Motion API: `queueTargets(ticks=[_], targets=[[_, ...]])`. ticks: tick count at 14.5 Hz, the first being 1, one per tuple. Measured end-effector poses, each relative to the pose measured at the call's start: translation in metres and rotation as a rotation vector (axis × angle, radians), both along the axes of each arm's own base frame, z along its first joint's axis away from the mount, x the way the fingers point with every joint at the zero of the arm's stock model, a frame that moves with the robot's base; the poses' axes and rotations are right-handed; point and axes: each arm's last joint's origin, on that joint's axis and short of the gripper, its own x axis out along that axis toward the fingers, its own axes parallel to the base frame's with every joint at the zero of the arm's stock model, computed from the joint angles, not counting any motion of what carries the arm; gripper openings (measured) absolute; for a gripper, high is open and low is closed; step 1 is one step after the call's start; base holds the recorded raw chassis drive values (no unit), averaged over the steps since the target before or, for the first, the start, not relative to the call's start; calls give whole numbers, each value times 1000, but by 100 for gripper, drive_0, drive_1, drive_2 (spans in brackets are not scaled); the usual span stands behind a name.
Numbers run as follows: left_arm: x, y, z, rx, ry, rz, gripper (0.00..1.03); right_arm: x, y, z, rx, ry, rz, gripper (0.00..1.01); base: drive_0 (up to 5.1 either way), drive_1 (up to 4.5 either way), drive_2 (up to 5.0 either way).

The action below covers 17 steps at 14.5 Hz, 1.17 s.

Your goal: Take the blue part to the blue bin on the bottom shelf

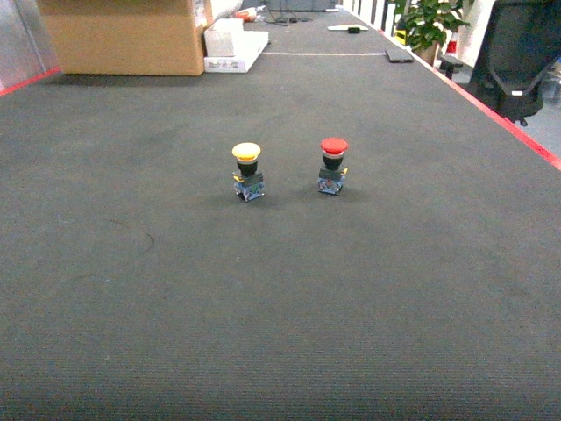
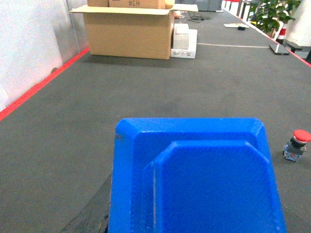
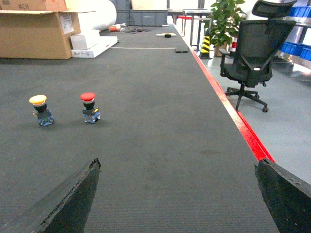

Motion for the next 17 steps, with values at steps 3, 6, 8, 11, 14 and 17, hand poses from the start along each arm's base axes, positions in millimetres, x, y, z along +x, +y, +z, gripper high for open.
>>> queueTargets(ticks=[3, 6, 8, 11, 14, 17], targets=[[0, 0, 0, 0, 2, 0, 43, 0, 0, 0, 0, 0, 0, 98, 0, 0, 0], [0, 0, 0, 0, 2, 0, 43, 0, 0, 0, 0, 0, 0, 98, 0, 0, 0], [0, 0, 0, 0, 1, 0, 43, 0, 0, 0, 0, 0, 0, 98, 0, 0, 0], [0, 0, 0, 0, 2, 0, 43, 0, 0, 0, 0, 0, 0, 98, 0, 0, 0], [0, 0, 0, 0, 2, 0, 43, 0, 0, 0, 0, 0, 0, 98, 0, 0, 0], [0, 0, 0, 0, 2, 0, 43, 0, 0, 0, 0, 0, 0, 98, 0, 0, 0]])
